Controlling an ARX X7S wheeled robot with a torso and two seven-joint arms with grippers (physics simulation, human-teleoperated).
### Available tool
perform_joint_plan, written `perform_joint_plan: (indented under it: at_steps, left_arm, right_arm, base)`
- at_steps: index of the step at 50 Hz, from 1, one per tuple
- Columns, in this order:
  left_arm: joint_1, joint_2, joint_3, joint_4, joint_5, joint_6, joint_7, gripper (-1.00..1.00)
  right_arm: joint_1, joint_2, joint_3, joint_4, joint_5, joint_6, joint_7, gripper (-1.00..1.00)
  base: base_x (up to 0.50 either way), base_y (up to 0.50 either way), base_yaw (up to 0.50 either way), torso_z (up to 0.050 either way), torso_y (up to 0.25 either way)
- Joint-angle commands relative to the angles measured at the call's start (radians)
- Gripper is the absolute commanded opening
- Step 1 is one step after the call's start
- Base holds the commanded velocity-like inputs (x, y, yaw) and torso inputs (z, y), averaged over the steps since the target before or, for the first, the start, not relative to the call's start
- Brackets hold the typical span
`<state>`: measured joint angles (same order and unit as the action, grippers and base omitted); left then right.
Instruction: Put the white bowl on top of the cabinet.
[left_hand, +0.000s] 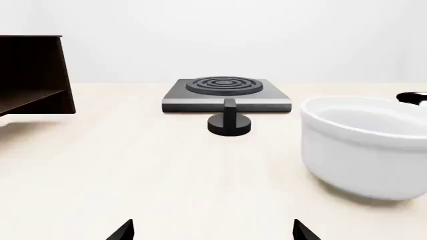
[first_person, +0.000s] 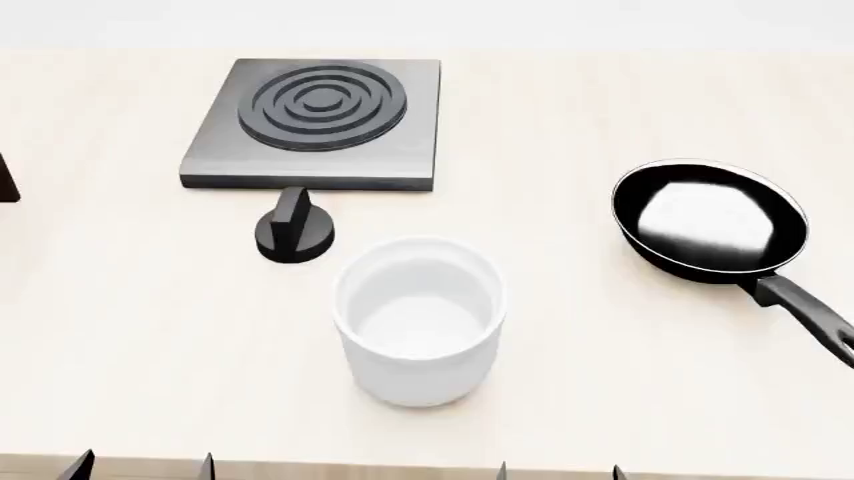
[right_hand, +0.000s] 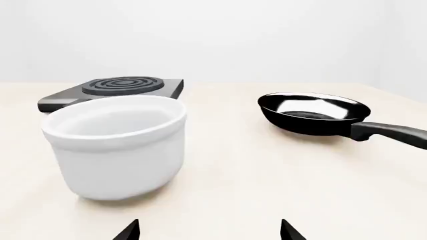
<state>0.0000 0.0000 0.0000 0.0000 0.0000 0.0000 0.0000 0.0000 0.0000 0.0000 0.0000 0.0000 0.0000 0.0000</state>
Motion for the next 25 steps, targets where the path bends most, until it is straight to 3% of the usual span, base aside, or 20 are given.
perform_joint_plan:
  at_steps: [1, 17, 22, 25]
  left_arm:
    - [0.001, -0.016, 0.019, -0.002, -0.016, 0.005, -0.017, 1.00]
    - [-0.003, -0.061, 0.056, 0.029, -0.033, -0.001, -0.095, 1.00]
    - [-0.038, -0.083, 0.021, 0.190, -0.043, -0.131, -0.133, 1.00]
    - [-0.057, -0.094, 0.008, 0.229, 0.015, -0.108, -0.192, 1.00]
  right_arm:
    - [0.002, 0.015, -0.021, 0.001, 0.009, 0.007, 0.025, 1.00]
    - [0.008, 0.062, -0.059, -0.076, 0.039, 0.059, 0.088, 1.00]
    - [0.053, 0.091, -0.063, -0.266, 0.024, 0.241, 0.098, 1.00]
    - [0.091, 0.104, -0.055, -0.312, 0.025, 0.290, 0.105, 1.00]
  base:
    - [0.00, 0.00, 0.00, 0.000, 0.000]
    - [0.00, 0.00, 0.00, 0.000, 0.000]
    - [0.00, 0.00, 0.00, 0.000, 0.000]
    - [0.00, 0.00, 0.00, 0.000, 0.000]
